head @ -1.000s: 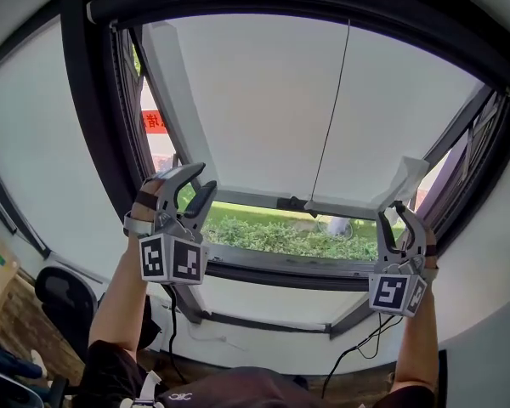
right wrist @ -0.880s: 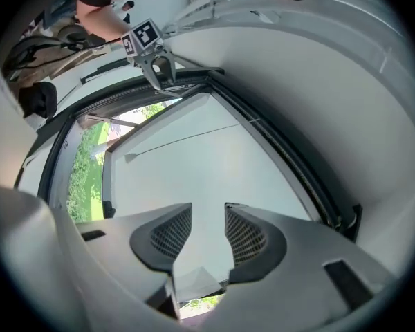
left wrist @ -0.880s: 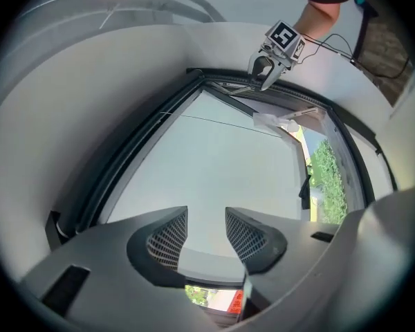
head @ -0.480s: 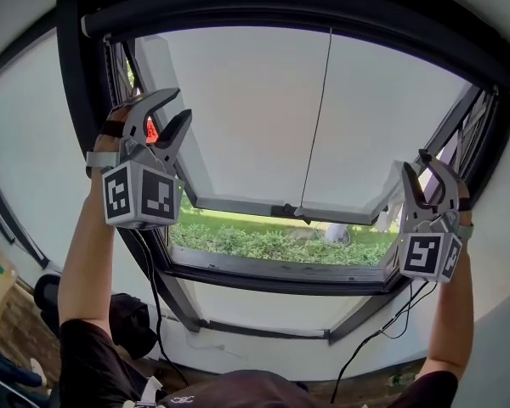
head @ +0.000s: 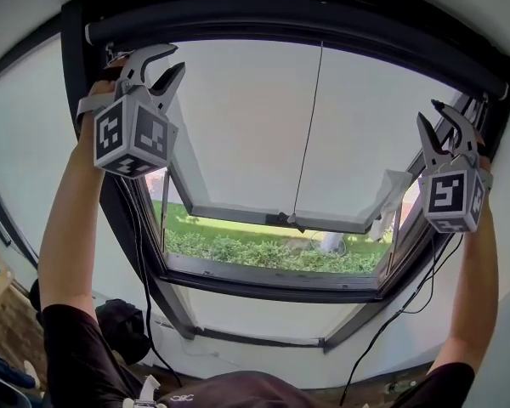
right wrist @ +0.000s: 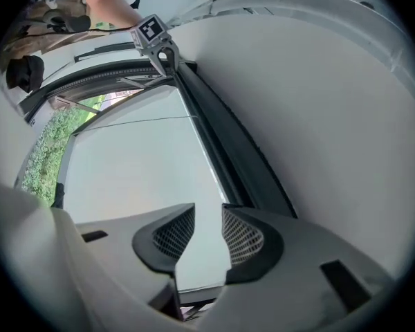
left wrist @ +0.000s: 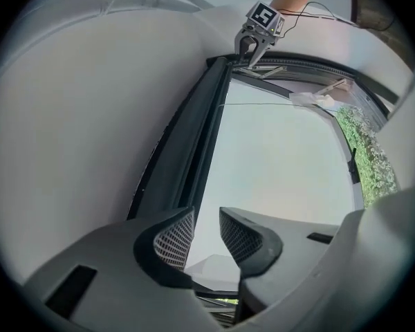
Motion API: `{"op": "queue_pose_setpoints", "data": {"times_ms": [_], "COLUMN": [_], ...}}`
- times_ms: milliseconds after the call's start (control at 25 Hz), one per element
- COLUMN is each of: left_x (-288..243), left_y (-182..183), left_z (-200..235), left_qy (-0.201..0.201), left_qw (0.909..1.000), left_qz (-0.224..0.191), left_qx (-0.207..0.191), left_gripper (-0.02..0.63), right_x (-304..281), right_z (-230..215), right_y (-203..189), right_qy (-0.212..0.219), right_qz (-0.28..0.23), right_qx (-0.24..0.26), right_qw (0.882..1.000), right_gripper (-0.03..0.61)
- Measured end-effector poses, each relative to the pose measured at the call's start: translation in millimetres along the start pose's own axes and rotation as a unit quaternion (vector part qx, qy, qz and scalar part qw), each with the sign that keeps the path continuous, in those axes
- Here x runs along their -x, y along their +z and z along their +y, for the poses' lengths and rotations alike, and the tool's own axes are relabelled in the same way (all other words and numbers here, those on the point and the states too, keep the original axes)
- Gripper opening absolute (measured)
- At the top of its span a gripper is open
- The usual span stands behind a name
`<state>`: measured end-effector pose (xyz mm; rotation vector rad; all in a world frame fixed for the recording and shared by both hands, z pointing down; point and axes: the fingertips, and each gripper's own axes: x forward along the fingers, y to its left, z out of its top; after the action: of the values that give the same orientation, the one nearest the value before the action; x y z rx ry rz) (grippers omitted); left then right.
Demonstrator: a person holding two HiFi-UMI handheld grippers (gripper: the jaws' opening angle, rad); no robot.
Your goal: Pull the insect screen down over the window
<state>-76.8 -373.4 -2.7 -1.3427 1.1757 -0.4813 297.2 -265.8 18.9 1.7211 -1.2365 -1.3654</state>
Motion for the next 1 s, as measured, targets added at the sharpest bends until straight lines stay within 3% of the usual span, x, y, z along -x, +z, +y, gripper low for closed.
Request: {"op": "queue_pose_setpoints", "data": {"times_ms": [280,560,680,1000], "left_x": [-13.5,-26.7,-32.3,-37.7], "left_y": [4.3,16.9,14.5,12.9], "left_z": [14.9,13.6,11.5,11.7], "left_qy": [0.003,-0.012,-0.019,-0.026], "left_qw": [1.0,0.9994,0.9989,0.9977], "left_qz": [-0.002,0.001,0.007,0.027], "left_qx": [-0.009,-0.031,-0.041,-0.057], "left_gripper": [0.103,0.103,0.103,0.091], "right_x": [-25.7,-41.3,-42.9,-47.7], "right_z": [-39.4,-51.7,-54.7,-52.7], "right_y": [0.8,-0.4,1.6,1.6], "right_qy": [-0.024,-0.028,-0.039,-0.019], "right_qz": [0.017,0.04,0.04,0.056], "right_qx": [0.018,0.037,0.051,0.067], "right_qw": [0.999,0.998,0.997,0.996], "right_gripper": [0.095,0.095,0.061,0.042]}}
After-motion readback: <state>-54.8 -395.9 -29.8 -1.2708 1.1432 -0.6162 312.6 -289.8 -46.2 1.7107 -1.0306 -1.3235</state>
